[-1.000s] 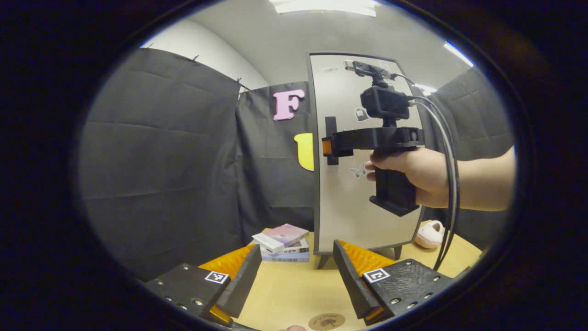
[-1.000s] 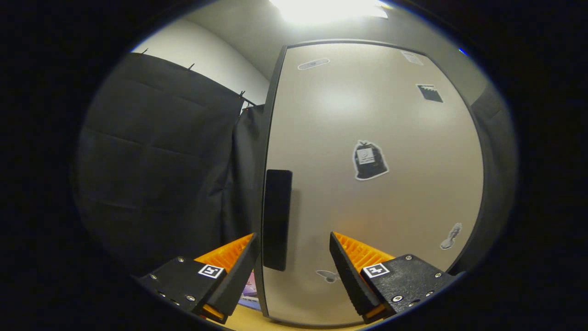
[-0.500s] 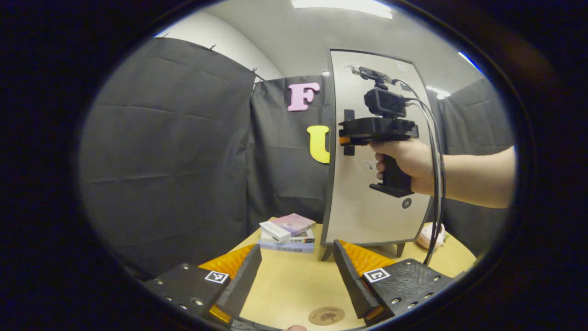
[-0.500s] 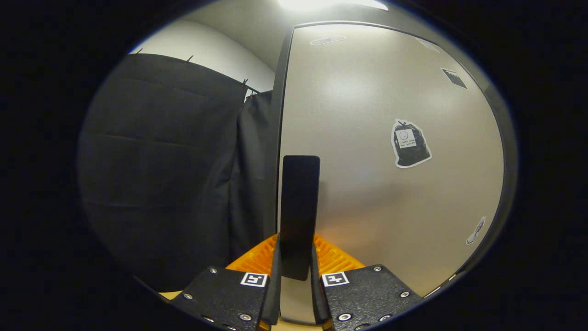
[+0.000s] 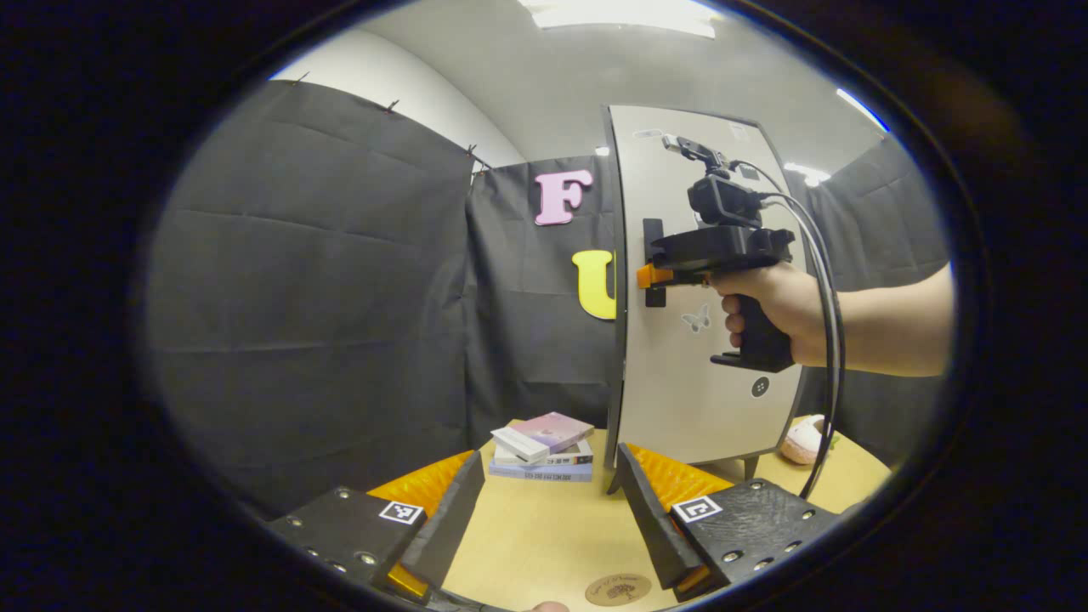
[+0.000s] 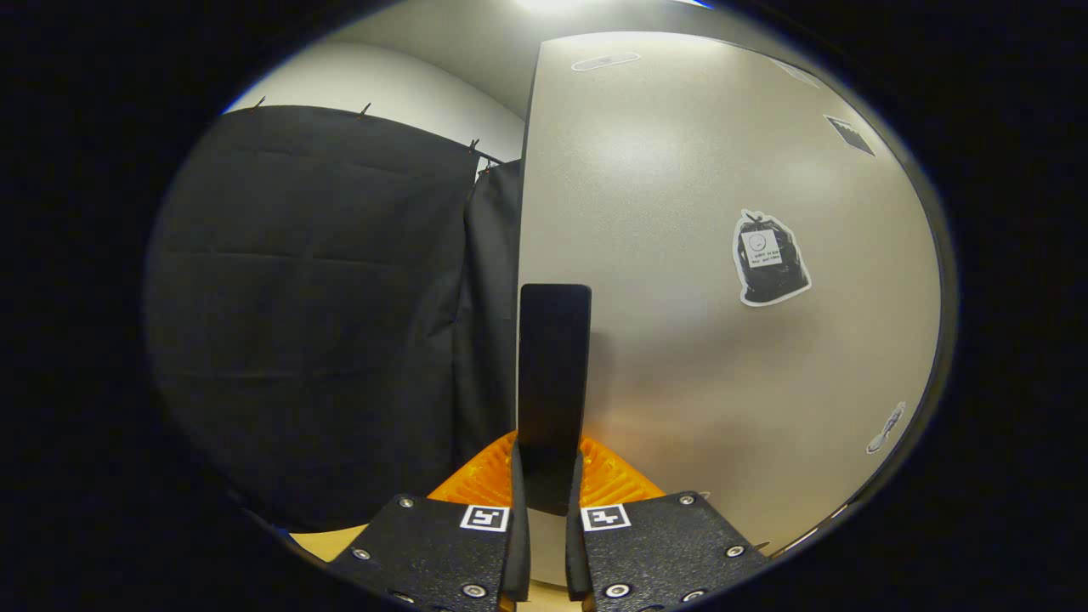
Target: Open the cabinet door with the right hand, grasp the bottle in the cabinet with the left hand and place it on the coaster, then close the cabinet door with the right hand.
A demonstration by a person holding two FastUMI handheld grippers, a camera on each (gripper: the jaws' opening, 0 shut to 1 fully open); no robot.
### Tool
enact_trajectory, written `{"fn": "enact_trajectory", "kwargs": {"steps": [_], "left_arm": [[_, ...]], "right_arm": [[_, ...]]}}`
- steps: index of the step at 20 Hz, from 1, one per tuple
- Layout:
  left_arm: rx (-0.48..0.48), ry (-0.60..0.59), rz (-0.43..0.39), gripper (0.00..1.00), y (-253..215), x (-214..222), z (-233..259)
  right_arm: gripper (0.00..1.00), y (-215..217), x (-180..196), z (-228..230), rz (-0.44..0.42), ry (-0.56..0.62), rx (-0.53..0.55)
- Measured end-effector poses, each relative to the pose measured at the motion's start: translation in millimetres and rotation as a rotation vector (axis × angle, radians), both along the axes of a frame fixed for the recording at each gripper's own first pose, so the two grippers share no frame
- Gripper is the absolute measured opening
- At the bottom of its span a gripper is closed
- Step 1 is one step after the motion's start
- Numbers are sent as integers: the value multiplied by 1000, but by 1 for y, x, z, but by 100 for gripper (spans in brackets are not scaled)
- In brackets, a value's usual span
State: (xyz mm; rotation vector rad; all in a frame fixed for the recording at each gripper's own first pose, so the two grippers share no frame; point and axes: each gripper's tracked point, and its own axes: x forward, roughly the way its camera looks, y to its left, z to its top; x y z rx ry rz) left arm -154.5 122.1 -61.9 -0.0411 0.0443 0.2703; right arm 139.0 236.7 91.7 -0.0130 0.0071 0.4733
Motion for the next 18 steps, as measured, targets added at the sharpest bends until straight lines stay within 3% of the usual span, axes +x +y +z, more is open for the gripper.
{"fn": "enact_trajectory", "kwargs": {"steps": [1, 2, 7, 8, 13, 18], "left_arm": [[12, -6, 3, 94, 1, -2, 0], [16, -11, 4, 90, 0, -5, -1], [-95, -17, -29, 94, -26, -18, -34], [-96, -16, -28, 90, -26, -21, -38], [-21, 57, -16, 94, -32, -23, -51], [22, 33, 23, 87, -73, -58, -20]], "right_arm": [[17, -2, -6, 1, 8, -7, -2], [17, -3, -16, 2, 18, -16, -6], [17, -13, -47, 4, 83, 0, -11], [17, -17, -55, 6, 97, 4, -11], [17, -43, -106, 11, 178, 21, -15], [17, -89, -141, 11, 241, 50, -13]]}}
